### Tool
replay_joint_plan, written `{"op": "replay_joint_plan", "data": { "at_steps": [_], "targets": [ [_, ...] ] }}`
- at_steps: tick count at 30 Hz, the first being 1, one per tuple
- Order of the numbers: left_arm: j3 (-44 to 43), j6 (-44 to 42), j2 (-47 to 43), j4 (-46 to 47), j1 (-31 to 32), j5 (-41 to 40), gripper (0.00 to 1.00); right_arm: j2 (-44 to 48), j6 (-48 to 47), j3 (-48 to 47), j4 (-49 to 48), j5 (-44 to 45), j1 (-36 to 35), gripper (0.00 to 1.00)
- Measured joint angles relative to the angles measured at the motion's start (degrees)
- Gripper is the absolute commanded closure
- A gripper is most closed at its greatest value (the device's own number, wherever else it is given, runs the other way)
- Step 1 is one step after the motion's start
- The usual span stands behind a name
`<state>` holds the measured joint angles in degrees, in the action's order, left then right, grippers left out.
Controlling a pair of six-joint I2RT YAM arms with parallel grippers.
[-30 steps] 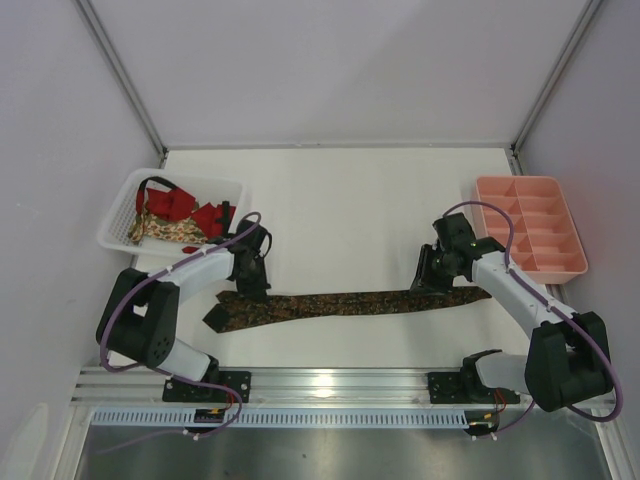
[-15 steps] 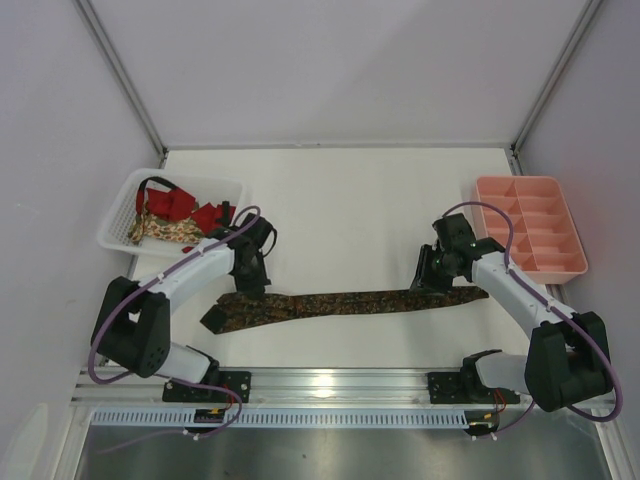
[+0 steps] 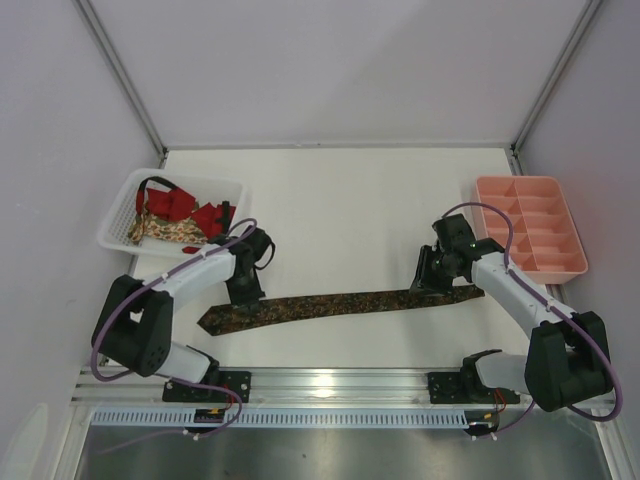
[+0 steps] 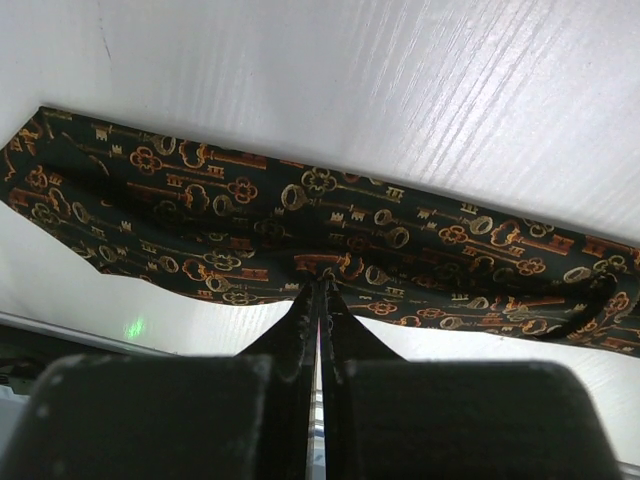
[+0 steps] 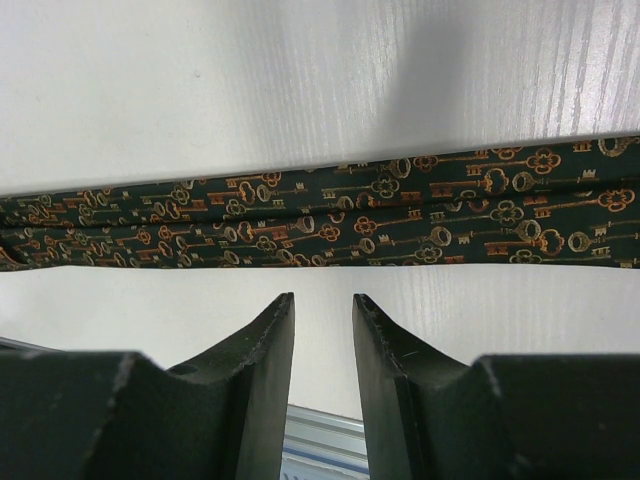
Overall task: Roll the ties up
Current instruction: Flatten the tie
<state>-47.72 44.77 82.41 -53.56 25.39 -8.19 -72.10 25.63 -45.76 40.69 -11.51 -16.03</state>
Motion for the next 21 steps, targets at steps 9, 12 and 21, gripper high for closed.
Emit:
{"op": "replay_joint_plan", "data": {
  "at_steps": [9,12,21],
  "targets": [
    [0.02,0.11,2.08,1.03,0.00,-0.46,0.42,-0.55,-0.02,-0.07,0.13,0.09,-0.11,0.63],
    [0.02,0.42,1.01,0.63,0.00,-0.63,0.39,-2.29,0.07,-0.44,0.79,0.87,-0.07,0.64],
    [-4.61,-2.43,-3.30,0.15,0.07,2.43,0.85,-2.73,1.75,-0.31,1.31,5.70,1.25,0.73]
  ]
}}
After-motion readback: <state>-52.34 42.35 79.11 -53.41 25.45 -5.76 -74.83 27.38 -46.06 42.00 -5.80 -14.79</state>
